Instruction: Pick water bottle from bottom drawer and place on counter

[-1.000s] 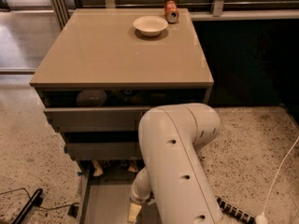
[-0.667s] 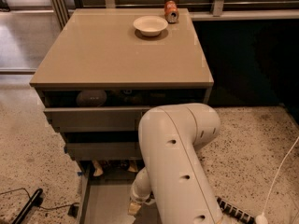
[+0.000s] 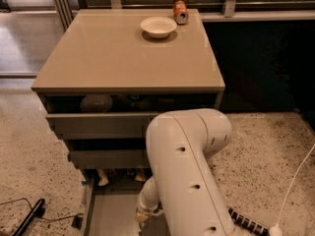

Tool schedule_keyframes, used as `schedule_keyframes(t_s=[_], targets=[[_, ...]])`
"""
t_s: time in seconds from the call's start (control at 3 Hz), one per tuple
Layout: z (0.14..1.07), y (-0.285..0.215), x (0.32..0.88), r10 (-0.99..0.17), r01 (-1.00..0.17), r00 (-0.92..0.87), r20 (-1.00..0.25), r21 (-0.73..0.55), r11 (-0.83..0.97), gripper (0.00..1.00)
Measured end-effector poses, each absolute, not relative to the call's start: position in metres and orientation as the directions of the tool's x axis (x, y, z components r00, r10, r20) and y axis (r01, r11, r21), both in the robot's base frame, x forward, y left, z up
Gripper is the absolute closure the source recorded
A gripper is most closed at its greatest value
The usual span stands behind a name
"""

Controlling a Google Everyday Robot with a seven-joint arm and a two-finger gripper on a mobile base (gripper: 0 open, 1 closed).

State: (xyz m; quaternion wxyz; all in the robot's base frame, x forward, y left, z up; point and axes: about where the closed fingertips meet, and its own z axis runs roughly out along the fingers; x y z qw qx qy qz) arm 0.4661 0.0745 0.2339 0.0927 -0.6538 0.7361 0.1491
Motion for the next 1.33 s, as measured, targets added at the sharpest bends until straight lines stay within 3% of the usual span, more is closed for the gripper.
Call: schedule_keyframes(t_s=[0.33, 1.33], targets=[[0.234, 0.074, 0.466, -0.935, -0.99, -0.128, -0.331, 0.098, 0.101, 1.0], [0.249, 0.06, 0.461, -0.934, -0.988, -0.149, -0.326, 0.097, 0.124, 1.0]])
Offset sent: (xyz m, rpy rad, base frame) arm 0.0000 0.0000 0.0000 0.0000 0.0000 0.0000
